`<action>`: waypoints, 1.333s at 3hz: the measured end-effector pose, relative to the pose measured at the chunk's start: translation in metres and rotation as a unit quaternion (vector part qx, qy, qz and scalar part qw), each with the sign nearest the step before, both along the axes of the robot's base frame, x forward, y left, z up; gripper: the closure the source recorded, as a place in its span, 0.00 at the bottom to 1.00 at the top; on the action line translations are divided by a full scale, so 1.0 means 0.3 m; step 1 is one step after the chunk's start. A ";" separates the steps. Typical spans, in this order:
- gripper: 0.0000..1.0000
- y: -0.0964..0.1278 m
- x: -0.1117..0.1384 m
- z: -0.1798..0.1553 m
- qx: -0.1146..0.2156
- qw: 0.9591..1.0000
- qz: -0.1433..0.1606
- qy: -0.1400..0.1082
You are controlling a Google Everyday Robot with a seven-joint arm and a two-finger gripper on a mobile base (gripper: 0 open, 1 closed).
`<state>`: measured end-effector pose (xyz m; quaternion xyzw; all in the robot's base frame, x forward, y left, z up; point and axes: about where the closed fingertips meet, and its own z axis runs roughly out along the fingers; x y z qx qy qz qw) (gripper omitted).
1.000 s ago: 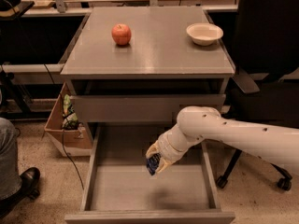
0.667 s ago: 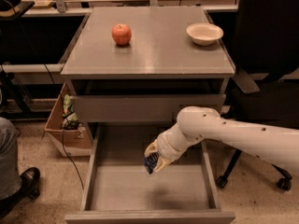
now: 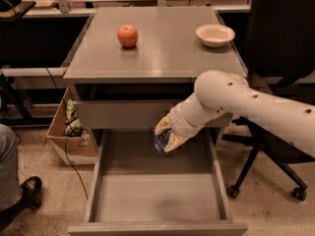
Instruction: Pick rxbar blueberry from middle drawer and place on counter
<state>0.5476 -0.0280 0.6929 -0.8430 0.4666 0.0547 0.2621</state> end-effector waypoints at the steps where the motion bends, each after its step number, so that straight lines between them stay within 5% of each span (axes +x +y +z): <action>1: 1.00 0.016 0.039 0.236 -0.012 0.999 -0.006 -0.045; 2: 1.00 0.044 0.107 0.417 -0.027 0.995 -0.007 -0.091; 4: 1.00 0.059 0.333 0.610 -0.031 0.988 -0.008 -0.152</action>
Offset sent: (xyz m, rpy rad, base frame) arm 0.0588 0.0228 0.1949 -0.0925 -0.3018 -0.0168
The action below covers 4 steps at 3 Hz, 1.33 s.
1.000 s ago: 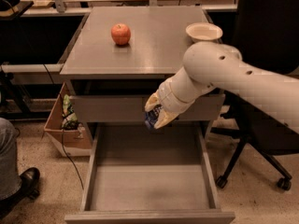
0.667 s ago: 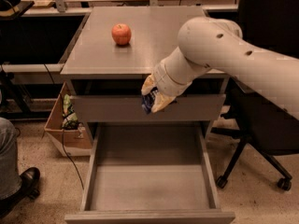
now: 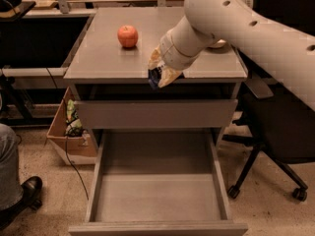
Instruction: Pick rxbar blueberry from middle drawer and place on counter
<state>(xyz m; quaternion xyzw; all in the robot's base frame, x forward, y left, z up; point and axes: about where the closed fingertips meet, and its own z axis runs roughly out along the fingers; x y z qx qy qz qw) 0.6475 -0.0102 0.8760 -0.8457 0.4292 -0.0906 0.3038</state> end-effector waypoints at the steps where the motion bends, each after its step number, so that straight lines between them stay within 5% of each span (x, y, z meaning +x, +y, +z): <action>1: 1.00 -0.001 0.129 0.030 0.004 1.000 0.010 -0.015; 2: 1.00 -0.015 0.248 0.005 0.013 1.000 0.019 -0.018; 4: 0.60 -0.048 0.364 -0.093 0.023 0.999 0.026 -0.006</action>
Offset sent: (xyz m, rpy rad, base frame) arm 0.1190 -0.0132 -0.0051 0.0510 -0.0499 0.0529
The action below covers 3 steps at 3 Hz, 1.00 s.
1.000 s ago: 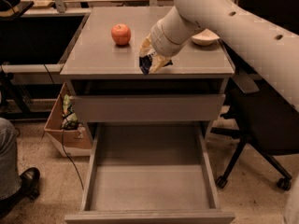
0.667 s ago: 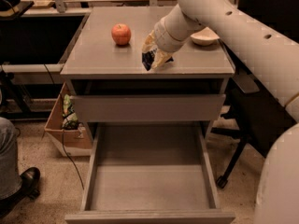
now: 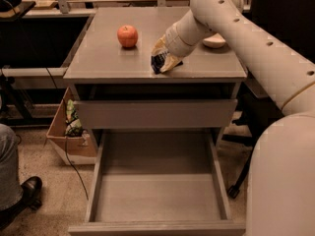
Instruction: Pick rxbar blueberry from middle drawer and place on counter
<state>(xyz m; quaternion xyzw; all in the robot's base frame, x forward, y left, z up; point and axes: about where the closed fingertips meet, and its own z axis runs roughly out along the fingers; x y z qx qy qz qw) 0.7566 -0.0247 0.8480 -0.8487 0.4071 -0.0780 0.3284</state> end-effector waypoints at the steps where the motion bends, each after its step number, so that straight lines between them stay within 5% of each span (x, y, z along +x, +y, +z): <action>1: 0.37 0.000 0.000 0.006 0.000 1.000 0.000 0.000; 3: 0.00 0.021 -0.006 0.010 0.000 1.000 0.015 0.006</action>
Offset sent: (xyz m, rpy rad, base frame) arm -0.0031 0.0077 -0.0062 -0.0007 0.0196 0.0626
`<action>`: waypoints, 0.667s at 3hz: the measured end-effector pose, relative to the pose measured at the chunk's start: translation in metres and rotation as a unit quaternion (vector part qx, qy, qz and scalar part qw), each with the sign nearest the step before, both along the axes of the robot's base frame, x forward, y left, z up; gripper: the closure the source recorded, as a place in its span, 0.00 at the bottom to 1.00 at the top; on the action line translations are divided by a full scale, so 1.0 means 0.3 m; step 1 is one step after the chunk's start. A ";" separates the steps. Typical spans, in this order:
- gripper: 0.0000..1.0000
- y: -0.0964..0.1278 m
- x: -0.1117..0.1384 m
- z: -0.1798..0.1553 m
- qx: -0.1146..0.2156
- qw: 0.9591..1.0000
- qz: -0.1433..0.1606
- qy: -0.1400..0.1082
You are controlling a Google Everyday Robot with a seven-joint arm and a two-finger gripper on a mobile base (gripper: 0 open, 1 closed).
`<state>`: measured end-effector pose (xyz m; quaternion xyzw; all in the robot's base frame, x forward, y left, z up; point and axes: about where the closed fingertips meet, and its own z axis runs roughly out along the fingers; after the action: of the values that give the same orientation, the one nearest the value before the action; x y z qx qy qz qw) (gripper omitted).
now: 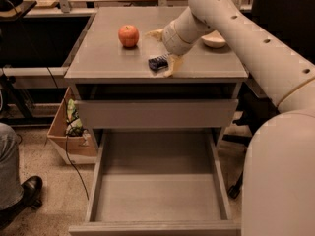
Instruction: Pick rxbar blueberry from middle drawer and place on counter
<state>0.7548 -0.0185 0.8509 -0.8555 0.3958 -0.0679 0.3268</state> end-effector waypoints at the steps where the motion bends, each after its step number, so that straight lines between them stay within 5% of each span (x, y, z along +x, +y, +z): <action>1: 0.00 0.000 0.000 0.025 0.000 1.000 0.000 0.000; 2: 0.00 0.000 0.000 0.029 0.000 1.000 0.000 0.000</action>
Offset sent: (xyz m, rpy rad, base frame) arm -0.0820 -0.0415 0.0633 0.0948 0.0044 -0.0318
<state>0.7547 -0.0185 0.8596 -0.8555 0.3958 -0.0679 0.3269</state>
